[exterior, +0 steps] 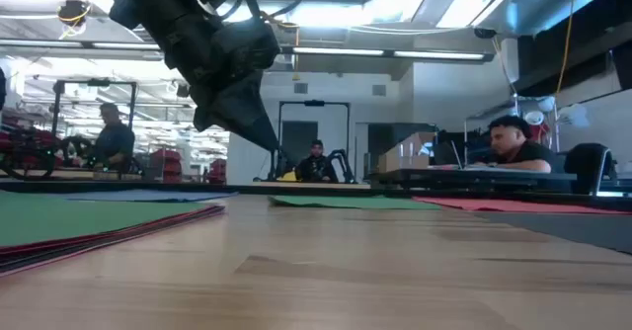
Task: Organize paper
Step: Move the black paper to the bottom right of the table
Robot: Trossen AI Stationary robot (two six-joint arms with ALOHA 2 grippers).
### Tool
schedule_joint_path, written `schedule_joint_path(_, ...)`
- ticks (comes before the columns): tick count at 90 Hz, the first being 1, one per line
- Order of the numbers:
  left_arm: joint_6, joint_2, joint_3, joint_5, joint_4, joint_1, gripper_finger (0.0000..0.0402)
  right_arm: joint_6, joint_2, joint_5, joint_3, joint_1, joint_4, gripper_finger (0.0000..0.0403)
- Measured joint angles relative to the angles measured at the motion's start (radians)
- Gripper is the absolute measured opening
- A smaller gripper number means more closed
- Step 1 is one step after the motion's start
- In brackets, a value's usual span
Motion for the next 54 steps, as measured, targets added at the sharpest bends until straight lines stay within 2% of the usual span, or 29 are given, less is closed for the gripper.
schedule_joint_path(20,-0.003,0.000,0.000,0.000,0.000,0.000,0.0000,0.124,-0.001,-0.016,0.000,0.030,-0.030,0.0000)
schedule_joint_path(42,-0.003,0.000,0.000,0.000,0.000,0.000,0.0000,0.150,-0.002,0.017,0.045,0.049,-0.086,0.0000)
schedule_joint_path(54,-0.003,0.000,0.000,0.000,0.000,0.000,0.0000,0.146,-0.002,0.114,0.086,0.049,-0.096,0.0000)
